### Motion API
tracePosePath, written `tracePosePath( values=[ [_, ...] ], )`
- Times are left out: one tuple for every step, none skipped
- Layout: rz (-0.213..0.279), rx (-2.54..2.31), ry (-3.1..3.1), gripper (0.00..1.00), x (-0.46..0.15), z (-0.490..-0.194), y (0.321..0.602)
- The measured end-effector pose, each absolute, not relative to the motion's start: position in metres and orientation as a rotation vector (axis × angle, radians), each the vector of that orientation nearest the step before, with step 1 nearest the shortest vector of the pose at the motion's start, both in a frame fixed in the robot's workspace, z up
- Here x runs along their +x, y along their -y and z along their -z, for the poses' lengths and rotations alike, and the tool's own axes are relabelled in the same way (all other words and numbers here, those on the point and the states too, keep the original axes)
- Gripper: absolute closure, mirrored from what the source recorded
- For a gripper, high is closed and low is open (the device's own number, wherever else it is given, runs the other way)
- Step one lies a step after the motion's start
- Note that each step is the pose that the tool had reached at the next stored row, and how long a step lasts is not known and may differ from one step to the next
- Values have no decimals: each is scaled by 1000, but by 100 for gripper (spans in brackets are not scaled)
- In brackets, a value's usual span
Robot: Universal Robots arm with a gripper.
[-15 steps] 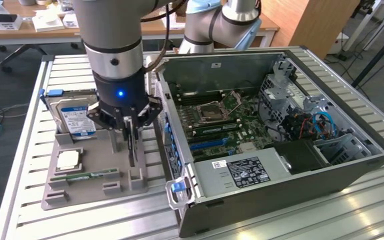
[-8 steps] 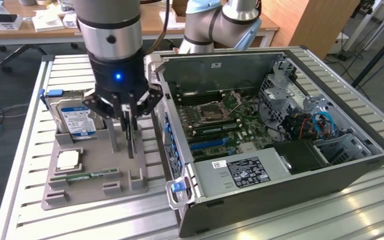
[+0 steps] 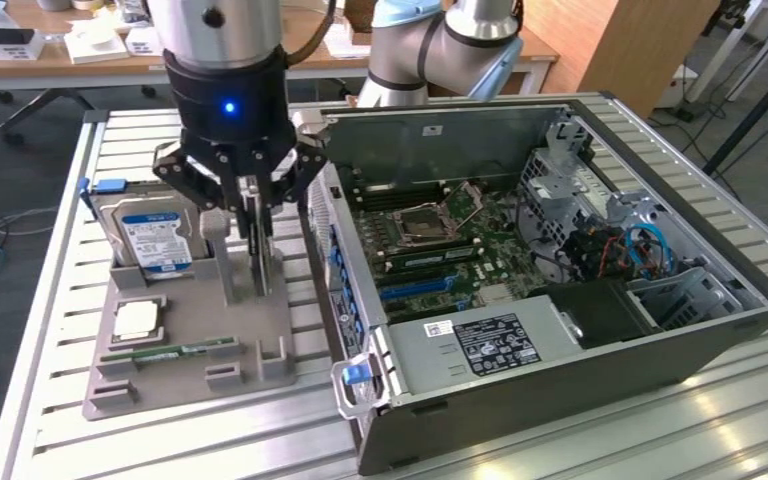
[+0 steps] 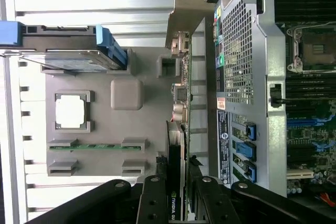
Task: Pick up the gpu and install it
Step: 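Pick up the gpu and move the gpu toward the slot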
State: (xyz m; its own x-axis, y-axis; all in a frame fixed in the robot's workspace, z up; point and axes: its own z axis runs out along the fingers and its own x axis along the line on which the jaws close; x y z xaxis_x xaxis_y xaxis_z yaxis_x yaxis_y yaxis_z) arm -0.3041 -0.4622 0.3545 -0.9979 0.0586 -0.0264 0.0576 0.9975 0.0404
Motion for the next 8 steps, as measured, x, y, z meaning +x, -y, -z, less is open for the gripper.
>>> tracePosePath(
  values=[
    [-62,91,-3112,74,-304,-359,462],
    [-62,91,-3112,74,-304,-363,462],
    [-62,91,-3112,74,-304,-368,462],
    [-62,90,-3112,74,-304,-372,462],
    [-62,90,-3112,74,-304,-377,462],
    [-62,91,-3112,74,-304,-381,462],
    [-62,91,-3112,74,-304,-385,462],
    [-62,91,-3112,74,-304,-389,462]
  ],
)
